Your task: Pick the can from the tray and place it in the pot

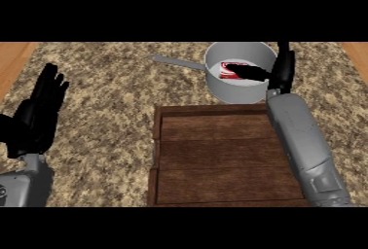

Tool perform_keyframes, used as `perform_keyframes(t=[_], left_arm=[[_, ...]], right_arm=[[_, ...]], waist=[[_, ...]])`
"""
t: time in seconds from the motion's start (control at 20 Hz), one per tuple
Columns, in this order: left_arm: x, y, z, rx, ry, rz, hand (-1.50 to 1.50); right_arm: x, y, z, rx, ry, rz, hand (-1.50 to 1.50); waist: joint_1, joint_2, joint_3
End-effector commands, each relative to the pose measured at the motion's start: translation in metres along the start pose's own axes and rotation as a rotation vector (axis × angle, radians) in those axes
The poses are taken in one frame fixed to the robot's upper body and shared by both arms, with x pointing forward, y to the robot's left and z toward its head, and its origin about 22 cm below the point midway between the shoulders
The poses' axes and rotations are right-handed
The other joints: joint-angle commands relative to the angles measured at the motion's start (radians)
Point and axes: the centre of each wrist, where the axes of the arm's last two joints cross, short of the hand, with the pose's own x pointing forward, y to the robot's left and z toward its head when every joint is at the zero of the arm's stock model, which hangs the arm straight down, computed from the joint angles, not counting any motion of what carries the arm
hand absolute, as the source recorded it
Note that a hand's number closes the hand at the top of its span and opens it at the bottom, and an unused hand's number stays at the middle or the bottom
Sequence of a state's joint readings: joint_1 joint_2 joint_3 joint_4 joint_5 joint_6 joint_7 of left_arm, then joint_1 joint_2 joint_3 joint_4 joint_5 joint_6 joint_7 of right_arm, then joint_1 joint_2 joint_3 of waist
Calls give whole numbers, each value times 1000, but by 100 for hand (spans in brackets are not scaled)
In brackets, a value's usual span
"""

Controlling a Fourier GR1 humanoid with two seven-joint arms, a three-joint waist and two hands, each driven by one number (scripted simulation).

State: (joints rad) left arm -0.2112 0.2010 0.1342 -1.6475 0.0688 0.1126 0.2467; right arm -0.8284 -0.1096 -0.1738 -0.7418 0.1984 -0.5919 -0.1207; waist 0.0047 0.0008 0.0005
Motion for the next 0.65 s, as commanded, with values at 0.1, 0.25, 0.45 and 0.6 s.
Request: perform_keyframes(t=[0.1, 0.25, 0.45, 0.6], left_arm=[[7, 4, -3, 11, 8, 2, 0], [-9, 3, 0, -6, 13, 9, 0], [-9, -10, 3, 11, 5, 13, 0], [7, -6, 15, 1, 6, 13, 0]], right_arm=[[-12, -31, 13, 66, 5, -17, -150], [-10, -56, 15, 63, 4, 2, -150], [-11, -75, 16, 54, 2, 17, -150], [-33, -97, 25, 71, 10, -7, -150]], waist=[[-8, -3, -1], [-9, -3, -1], [-6, -2, -1], [-4, -2, 0]])
